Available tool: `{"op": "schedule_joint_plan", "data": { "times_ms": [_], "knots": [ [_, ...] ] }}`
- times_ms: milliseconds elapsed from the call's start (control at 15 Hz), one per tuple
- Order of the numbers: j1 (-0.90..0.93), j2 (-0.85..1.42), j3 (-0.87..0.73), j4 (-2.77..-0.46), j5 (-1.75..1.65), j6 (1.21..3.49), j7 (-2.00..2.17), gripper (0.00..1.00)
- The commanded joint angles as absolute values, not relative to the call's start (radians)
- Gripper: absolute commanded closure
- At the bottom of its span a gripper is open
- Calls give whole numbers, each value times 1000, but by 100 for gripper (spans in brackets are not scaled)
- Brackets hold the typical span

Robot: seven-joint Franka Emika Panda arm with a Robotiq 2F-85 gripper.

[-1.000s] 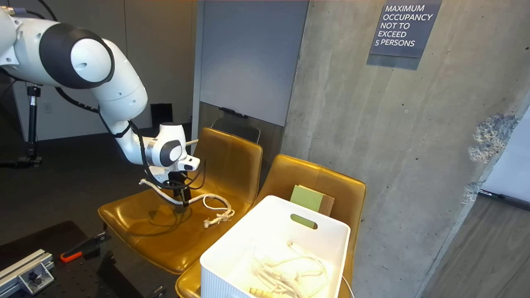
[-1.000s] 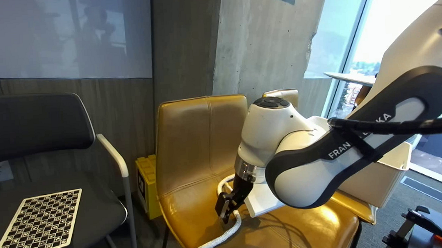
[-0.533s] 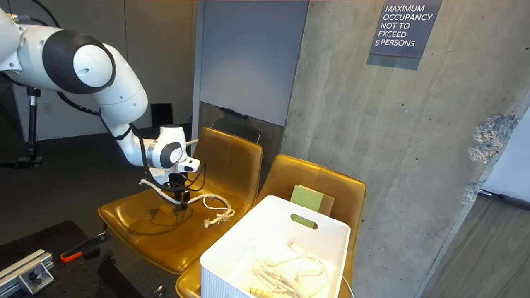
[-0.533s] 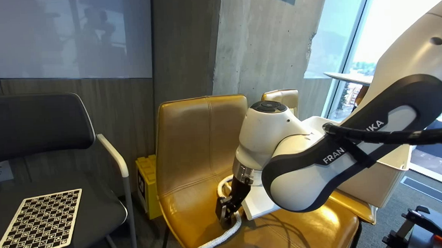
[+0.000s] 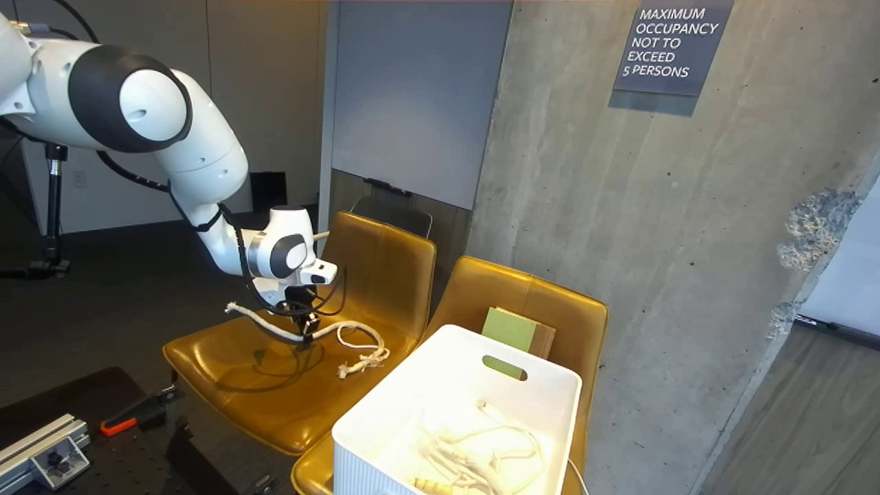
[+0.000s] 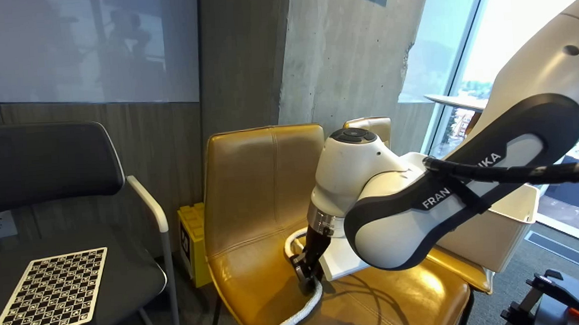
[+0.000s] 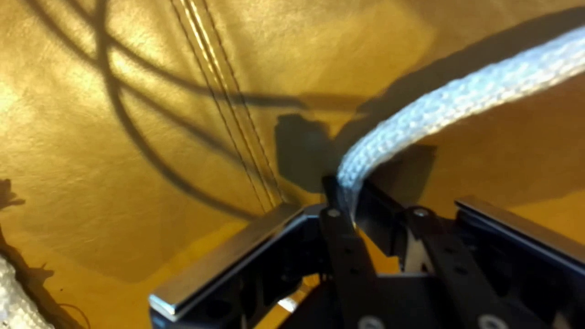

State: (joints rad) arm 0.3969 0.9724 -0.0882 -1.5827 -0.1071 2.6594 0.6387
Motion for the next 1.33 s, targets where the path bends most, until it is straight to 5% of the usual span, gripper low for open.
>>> {"op": "schedule_joint_plan", "data": {
  "times_ms": [0,667,1267],
  "knots": [
    [405,900,-99,-1623,-92,2634,615,97],
    [377,546,-187,-1678,-189,2585,563,97],
    [126,249,-188,-1709,-188,2440,417,97]
  ]
}}
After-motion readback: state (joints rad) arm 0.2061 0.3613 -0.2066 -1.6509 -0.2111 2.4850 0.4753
